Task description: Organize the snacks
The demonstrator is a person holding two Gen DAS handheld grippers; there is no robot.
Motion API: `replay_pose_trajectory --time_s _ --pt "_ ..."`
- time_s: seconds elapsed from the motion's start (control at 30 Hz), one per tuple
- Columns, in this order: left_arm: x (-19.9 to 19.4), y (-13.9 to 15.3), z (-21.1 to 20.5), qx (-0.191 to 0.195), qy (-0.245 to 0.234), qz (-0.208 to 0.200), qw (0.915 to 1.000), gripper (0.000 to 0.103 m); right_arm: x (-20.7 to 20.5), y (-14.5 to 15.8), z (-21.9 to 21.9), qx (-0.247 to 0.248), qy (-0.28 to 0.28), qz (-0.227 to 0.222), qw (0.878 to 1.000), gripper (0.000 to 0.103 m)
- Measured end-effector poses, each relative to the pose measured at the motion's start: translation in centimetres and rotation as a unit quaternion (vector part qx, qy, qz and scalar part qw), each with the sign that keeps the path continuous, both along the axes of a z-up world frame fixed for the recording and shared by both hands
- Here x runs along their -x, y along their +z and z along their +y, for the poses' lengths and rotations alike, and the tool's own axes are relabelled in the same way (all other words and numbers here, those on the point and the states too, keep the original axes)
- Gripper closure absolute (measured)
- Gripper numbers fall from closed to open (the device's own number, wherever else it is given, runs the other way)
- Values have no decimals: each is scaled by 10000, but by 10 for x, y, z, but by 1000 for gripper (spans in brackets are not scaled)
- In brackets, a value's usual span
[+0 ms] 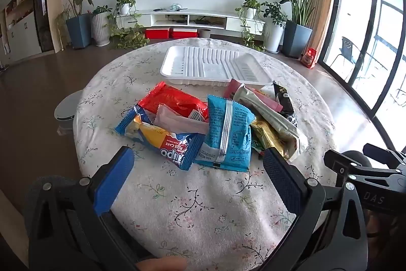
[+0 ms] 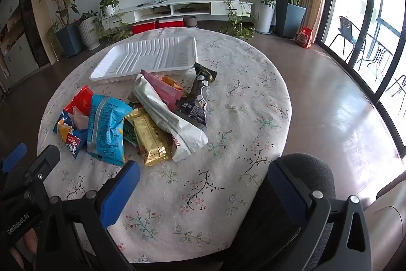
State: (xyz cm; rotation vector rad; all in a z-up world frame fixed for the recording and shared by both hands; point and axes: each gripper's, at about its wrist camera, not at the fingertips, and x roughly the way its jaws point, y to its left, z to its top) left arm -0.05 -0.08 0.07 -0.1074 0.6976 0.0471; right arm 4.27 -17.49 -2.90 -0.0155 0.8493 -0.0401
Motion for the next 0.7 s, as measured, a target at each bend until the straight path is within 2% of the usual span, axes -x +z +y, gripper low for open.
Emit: replay_pose_trajectory --time_s 0.03,0.17,0.7 --pt "0 0 2 80 25 3 10000 0 0 0 0 -10 2 1 10000 0" --pt "1 0 -1 -41 46 -15 10000 0 -1 0 0 17 4 -6 10000 0" --pt "0 0 1 -50 48 3 10000 0 2 -5 2 37 2 22 10000 0"
